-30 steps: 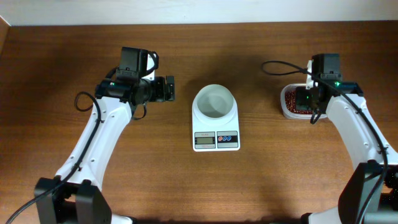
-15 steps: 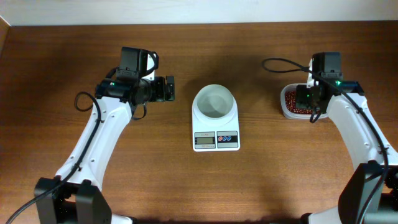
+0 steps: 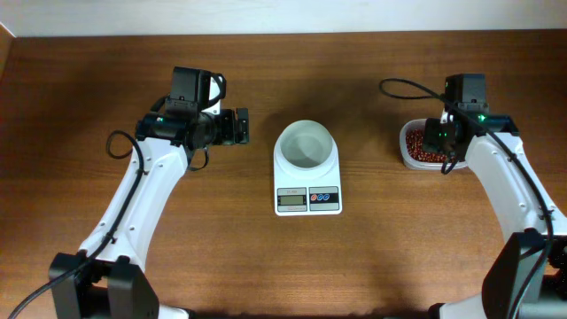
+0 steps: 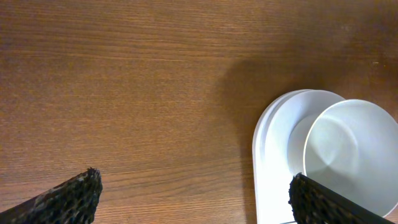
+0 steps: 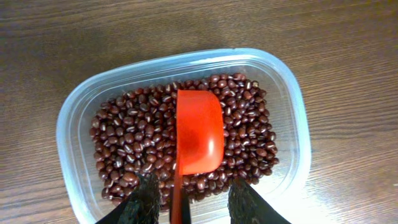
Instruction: Scoop item into bowl and weigh 50g on scale
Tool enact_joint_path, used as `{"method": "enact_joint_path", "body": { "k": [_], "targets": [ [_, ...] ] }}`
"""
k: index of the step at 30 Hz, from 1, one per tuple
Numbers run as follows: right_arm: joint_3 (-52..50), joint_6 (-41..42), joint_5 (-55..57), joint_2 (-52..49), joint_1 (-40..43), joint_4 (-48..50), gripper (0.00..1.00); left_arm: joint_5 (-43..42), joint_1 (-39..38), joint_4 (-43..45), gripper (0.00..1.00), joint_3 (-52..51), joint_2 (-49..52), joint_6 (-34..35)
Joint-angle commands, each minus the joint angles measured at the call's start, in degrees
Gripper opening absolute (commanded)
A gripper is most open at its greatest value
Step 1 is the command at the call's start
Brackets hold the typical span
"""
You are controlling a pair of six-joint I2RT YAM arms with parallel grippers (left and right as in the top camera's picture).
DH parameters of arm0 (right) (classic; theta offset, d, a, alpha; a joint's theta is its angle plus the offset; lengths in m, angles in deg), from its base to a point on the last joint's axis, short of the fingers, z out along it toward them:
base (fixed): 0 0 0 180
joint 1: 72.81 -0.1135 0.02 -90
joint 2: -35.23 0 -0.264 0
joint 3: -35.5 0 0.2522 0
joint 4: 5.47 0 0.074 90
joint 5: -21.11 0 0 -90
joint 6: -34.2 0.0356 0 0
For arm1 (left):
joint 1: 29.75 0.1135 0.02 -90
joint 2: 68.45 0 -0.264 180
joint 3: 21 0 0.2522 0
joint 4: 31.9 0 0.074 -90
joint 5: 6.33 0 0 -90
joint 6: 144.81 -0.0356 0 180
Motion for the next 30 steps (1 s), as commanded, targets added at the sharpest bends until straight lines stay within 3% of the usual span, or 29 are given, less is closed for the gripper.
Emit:
{"method": "enact_joint_path", "body": {
  "k": [1, 2, 8, 11, 15, 17, 20, 25, 30],
  "targets": [
    [1.6, -0.2, -1.0, -0.6, 0.0, 0.2, 0.22, -0.2, 0.0, 0.1, 0.99, 0.5, -1.0, -0.7],
    [1.6, -0.2, -0.9, -0.6, 0.0, 0.2, 0.19, -0.2, 0.0, 0.1, 0.99, 0.5, -1.0, -0.7],
    [1.6, -1.3, -0.8, -0.6, 0.0, 1.8, 0.17, -0.2, 0.0, 0.1, 0.99, 0.5, -1.0, -0.7],
    [1.6, -1.3, -0.8, -0.6, -0.1, 1.2, 0.04, -0.2, 0.0, 0.1, 0.99, 0.5, -1.0, -0.7],
    [2.1, -1.3, -0.9, -0.6, 0.5, 1.2, 0.04, -0.2, 0.0, 0.1, 0.99, 0.5, -1.0, -0.7],
    [4.3, -1.3, -1.7, -0.6, 1.2, -1.3, 0.04, -0.2, 0.0, 0.1, 0.99, 0.7, -1.0, -0.7],
    [9.6, -1.3, -5.9, -0.6, 2.5, -8.2, 0.04, -0.2, 0.0, -3.1, 0.9, 4.7, -1.0, -0.7],
    [14.4, -2.8, -7.0, -0.6, 2.6, -13.8, 0.04, -0.2, 0.0, -14.2, 0.91, 14.4, -1.0, -2.5],
    [25.6, -2.9, -7.0, -0.8, 2.6, -26.0, 0.04, 4.2, -4.7, -15.3, 0.95, 14.7, -0.9, -5.2]
  ]
}}
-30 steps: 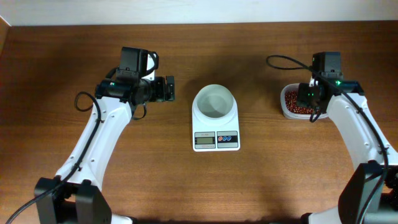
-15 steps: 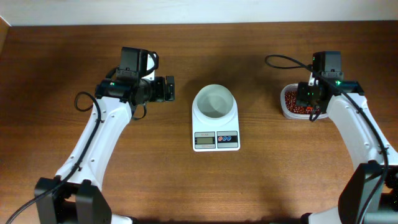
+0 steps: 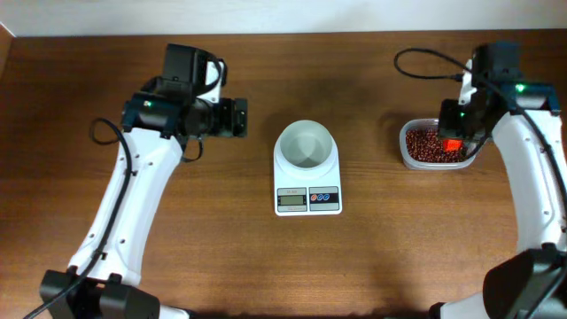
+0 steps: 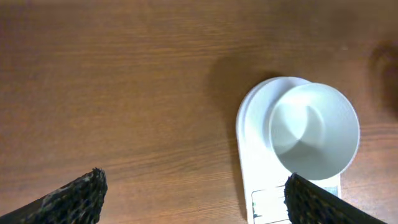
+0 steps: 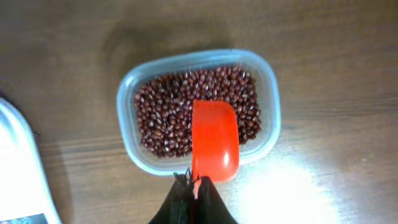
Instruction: Scoop item into bowl and weigh 50g on scale
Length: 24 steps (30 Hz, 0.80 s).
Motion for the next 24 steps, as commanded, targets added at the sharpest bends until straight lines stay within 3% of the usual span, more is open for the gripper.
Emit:
{"method": "enact_joint_path", "body": {
  "k": [1, 4, 9, 17, 24],
  "targets": [
    [6.3, -1.0, -0.3, -0.3, 0.5, -3.8, 0.04, 3.9, -3.7, 0.3, 0.96, 1.2, -0.5, -2.1],
    [6.7, -3.9, -7.1, -2.6, 3.7, -4.9, 0.04, 3.9, -6.6, 1.8, 0.99, 1.2, 0.8, -2.1],
    [6.7, -8.2, -8.0, -9.8, 8.8, -4.5, 0.04, 3.9, -8.1, 2.8, 0.99, 1.2, 5.0, -2.1],
    [6.6, -9.3, -8.0, -19.2, 8.8, -2.3, 0.04, 3.9, -8.1, 2.9, 0.99, 1.2, 10.3, -2.1],
    [6.3, -9.2, -14.6, -22.6, 8.9, -2.2, 0.04, 3.8, -8.1, 3.6, 0.99, 1.2, 10.5, -2.1]
  ]
}}
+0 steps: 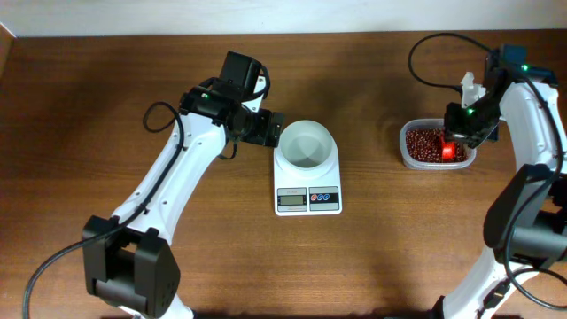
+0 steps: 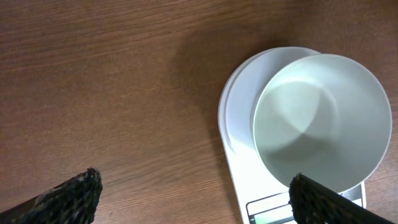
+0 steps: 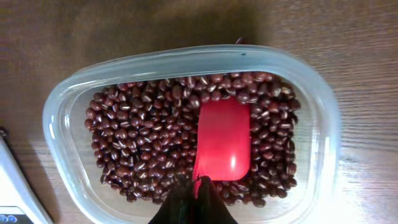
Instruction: Scoop item into bowl and weigh 50g on scale
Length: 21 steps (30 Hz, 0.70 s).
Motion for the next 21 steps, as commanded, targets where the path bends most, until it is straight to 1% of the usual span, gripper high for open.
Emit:
{"method": "enact_joint_path", "body": {
  "k": [1, 2, 4, 8, 11, 13, 17, 21],
  "targets": [
    [-0.3, -0.4, -1.5, -2.3, 0.2, 0.2, 0.04, 0.7, -0.1, 0.2, 0.99, 1.1, 0.6, -0.7],
    [-0.3, -0.4, -1.7, -2.3, 0.3, 0.3, 0.04, 0.7, -0.1, 0.2, 0.99, 1.1, 0.6, -0.7],
    [-0.3, -0.6, -6.1, -2.3, 2.0, 0.3, 0.04, -0.1, -0.1, 0.2, 0.99, 1.1, 0.6, -0.7],
    [-0.6, -0.6, -11.1, -2.3, 4.7, 0.3, 0.04, -1.2, -0.1, 0.2, 0.99, 1.1, 0.6, -0.7],
    [-1.6, -0.6, -13.0, -2.4, 4.9, 0.3, 0.04, -8.3, -0.1, 0.2, 0.99, 1.1, 0.6, -0.6],
    [-2.6, -0.6, -14.7, -2.4, 4.9, 0.5, 0.04, -10.4, -0.1, 0.2, 0.99, 1.1, 0.6, 1.7],
    [-7.9, -0.7, -18.4, -2.4, 4.9, 4.9, 0.04, -10.8, -0.5, 0.2, 0.99, 1.1, 0.6, 2.5],
    [-8.4, -1.7, -20.1, -2.4, 5.3, 6.8, 0.04, -10.8, -0.7, 0.2, 0.99, 1.1, 0.6, 2.5]
  ]
}}
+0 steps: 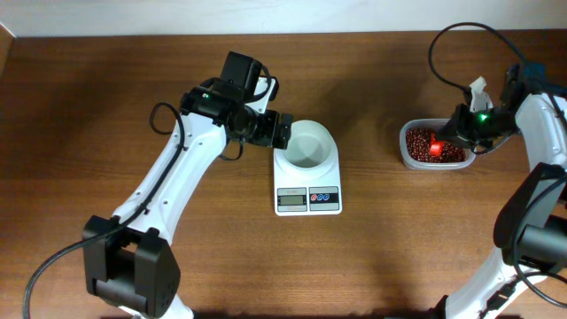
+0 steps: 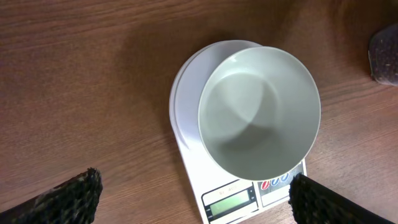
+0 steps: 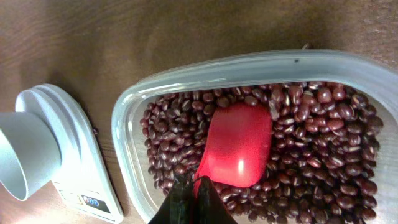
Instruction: Scoop item into bowl and weigh 50g on scale
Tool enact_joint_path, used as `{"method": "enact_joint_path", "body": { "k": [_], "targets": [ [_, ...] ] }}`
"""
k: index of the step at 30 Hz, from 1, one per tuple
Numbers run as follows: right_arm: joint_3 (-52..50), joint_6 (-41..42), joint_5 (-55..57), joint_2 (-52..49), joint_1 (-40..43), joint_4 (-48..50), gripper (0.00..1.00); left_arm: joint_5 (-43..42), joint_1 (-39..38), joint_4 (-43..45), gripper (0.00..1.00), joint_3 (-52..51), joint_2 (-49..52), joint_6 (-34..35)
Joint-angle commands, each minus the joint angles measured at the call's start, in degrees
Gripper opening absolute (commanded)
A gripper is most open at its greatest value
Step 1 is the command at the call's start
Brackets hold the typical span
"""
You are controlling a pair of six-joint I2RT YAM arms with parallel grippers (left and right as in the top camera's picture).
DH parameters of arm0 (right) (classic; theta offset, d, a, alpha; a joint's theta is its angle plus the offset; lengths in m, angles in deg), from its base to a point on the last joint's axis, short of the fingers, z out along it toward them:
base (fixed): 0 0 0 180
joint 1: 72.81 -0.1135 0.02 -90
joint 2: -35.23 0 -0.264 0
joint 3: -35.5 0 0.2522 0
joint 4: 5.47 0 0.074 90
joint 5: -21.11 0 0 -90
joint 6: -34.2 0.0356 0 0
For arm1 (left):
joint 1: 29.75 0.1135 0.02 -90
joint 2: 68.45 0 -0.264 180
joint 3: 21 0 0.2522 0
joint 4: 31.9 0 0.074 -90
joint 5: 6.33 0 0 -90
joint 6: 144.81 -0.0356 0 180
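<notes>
A white bowl stands empty on the white scale; the left wrist view shows bowl and scale display from above. My left gripper hovers open and empty at the bowl's left rim, its fingers wide apart. In a clear tub of red beans lies the red scoop, open side down on the beans. My right gripper is shut on the scoop's handle at the tub's near wall.
Brown wooden table all round. The scale stands a short way left of the bean tub. Cables loop off both arms near the back edge.
My left gripper has shifted a little right, up to the bowl's rim. My right wrist has turned, so the scoop now lies slanted on the beans.
At first my right gripper stood open round the scoop's handle in the tub, the left well left of the scale. Then the right was shut on the handle, higher up. Later the scoop lay on the beans and the left gripper had neared the bowl.
</notes>
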Motion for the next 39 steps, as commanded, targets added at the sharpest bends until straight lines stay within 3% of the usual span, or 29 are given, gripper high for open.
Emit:
{"method": "enact_joint_path", "body": {
  "k": [1, 24, 39],
  "targets": [
    [-2.6, -2.3, -1.0, -2.6, 0.7, 1.1, 0.04, -0.9, -0.5, 0.1, 0.99, 1.1, 0.5, 0.7],
    [-5.4, -7.0, -19.3, -2.6, 13.1, 1.1, 0.04, -0.7, -0.5, 0.1, 0.99, 1.1, 0.5, 0.7],
    [-5.4, -7.0, -23.7, -2.6, 17.2, -0.3, 0.04, -0.7, -0.5, 0.2, 0.99, 1.1, 0.5, 0.7]
  ]
}}
